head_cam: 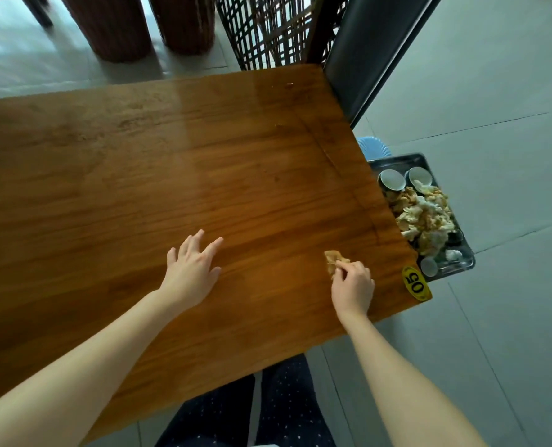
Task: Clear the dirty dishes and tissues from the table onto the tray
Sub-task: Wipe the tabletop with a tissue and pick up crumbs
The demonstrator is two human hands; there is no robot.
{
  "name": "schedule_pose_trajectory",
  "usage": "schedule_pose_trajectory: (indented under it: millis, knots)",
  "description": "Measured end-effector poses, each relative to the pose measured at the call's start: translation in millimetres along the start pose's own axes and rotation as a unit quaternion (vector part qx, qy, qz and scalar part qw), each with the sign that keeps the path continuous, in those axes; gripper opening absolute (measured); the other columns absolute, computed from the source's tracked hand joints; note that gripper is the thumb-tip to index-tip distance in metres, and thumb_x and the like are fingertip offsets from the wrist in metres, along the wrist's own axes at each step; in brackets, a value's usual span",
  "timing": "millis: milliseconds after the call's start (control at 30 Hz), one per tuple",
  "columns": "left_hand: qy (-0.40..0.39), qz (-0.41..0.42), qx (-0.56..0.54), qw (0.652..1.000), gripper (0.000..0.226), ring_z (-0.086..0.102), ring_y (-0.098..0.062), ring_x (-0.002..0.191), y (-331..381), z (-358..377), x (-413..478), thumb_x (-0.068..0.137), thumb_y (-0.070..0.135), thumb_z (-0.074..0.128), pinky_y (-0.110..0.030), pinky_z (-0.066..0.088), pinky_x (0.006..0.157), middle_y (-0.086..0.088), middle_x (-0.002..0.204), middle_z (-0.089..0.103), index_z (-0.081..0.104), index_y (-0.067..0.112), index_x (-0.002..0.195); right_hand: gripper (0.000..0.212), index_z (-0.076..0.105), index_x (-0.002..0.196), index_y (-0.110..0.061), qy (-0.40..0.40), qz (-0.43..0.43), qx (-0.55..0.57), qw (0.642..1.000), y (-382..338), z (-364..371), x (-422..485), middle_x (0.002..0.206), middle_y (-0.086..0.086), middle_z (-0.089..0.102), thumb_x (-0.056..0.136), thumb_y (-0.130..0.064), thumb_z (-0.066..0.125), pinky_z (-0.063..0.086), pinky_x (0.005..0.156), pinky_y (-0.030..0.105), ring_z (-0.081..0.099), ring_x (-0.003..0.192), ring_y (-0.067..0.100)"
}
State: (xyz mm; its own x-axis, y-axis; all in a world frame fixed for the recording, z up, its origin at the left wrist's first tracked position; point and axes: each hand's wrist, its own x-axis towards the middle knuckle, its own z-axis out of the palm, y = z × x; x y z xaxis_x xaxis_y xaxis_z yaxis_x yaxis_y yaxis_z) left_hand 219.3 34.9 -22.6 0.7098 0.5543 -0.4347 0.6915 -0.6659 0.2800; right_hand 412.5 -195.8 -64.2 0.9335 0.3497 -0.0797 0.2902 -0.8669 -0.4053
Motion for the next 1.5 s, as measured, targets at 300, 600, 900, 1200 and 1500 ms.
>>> schedule_pose_trajectory:
  millis: [300,600,900,1200,1500]
  knots:
    - [0.007,-0.022,-0.011,1.0,0.061,0.004,-0.032,0.147,23.2,6.5,-1.8,0.098,0.034,0.047,-0.053,0.008,0.116,-0.011,0.16,0.005,0.017,0.032,0.151,0.021,0.069,0.107,-0.009,-0.001,0.014,0.021,1.0,14.9,-6.1,-12.0,0.105,0.006,0.066,0.089,-0.006,0.059,0.05,0.082,0.041,0.056,0.095,0.021]
    - [-0.003,-0.006,0.006,1.0,0.062,0.004,-0.031,0.147,66.2,12.8,9.5,0.098,0.033,0.047,-0.051,0.01,0.116,-0.009,0.16,0.004,0.014,0.032,0.151,0.02,0.075,0.092,-0.012,-0.064,-0.198,-0.032,0.978,26.4,-15.9,-38.1,0.081,0.0,0.069,0.074,-0.003,0.077,0.05,0.059,0.033,0.062,0.072,0.019]
    - [-0.049,0.032,0.019,0.998,0.066,0.002,-0.032,0.147,99.8,38.8,16.6,0.096,0.034,0.05,-0.052,0.01,0.115,-0.01,0.16,0.003,0.013,0.033,0.151,0.019,0.072,0.103,-0.004,-0.011,0.007,-0.047,0.999,88.8,-49.3,14.8,0.095,0.012,0.068,0.085,-0.004,0.065,0.045,0.075,0.038,0.058,0.089,0.028]
    - [-0.065,0.062,0.027,0.996,0.066,0.001,-0.032,0.147,134.1,51.1,30.2,0.096,0.036,0.049,-0.053,0.008,0.115,-0.009,0.16,0.002,0.011,0.034,0.151,0.018,0.075,0.093,-0.012,-0.085,-0.214,-0.013,0.973,45.3,-22.5,-28.8,0.081,0.0,0.069,0.076,-0.006,0.075,0.049,0.061,0.033,0.061,0.072,0.019]
    - [-0.066,0.083,0.023,0.994,0.067,-0.001,-0.031,0.147,160.7,48.3,39.8,0.096,0.035,0.05,-0.052,0.006,0.116,-0.008,0.16,0.001,0.01,0.036,0.15,0.021,0.071,0.107,-0.008,0.007,0.072,0.02,0.997,101.8,-48.6,56.2,0.103,0.01,0.065,0.089,-0.008,0.06,0.037,0.087,0.037,0.055,0.095,0.027]
